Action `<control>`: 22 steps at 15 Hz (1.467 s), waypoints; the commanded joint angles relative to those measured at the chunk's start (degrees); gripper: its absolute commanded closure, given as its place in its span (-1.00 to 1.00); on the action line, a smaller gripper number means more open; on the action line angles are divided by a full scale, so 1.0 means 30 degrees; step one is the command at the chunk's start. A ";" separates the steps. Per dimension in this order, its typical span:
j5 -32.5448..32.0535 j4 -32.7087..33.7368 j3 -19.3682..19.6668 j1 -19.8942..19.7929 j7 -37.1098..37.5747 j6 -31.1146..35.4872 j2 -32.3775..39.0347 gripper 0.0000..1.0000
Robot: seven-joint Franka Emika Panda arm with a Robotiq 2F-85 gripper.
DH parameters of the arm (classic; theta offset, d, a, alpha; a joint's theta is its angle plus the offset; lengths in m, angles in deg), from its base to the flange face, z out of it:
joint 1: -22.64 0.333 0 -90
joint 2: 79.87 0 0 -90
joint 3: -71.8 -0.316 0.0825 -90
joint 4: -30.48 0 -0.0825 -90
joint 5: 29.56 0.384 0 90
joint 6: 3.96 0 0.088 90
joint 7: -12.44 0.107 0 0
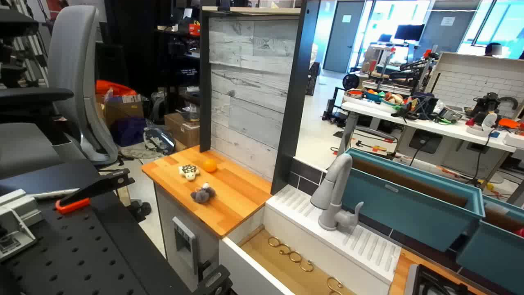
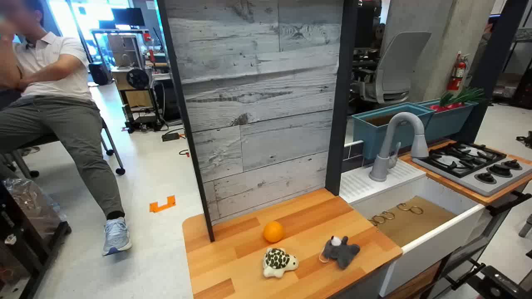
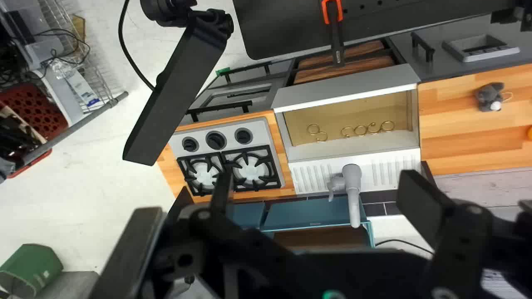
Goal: Push the faucet to the left
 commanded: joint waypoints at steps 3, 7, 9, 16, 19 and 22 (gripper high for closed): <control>-0.0160 0.0066 0.0166 0.0243 0.0153 -0.0109 0.0008 -1.00; -0.0160 0.0066 0.0166 0.0243 0.0154 -0.0109 0.0008 -1.00; -0.0226 0.0138 0.0097 0.0246 0.0248 0.0121 0.0341 -1.00; -0.0718 0.1383 -0.0935 0.0616 0.0673 0.2559 0.5555 -1.00; -0.2118 0.2707 -0.1681 0.0387 0.0888 0.3231 0.8926 -1.00; -0.2949 0.4730 -0.1454 0.0690 0.0406 0.3203 1.2513 -1.00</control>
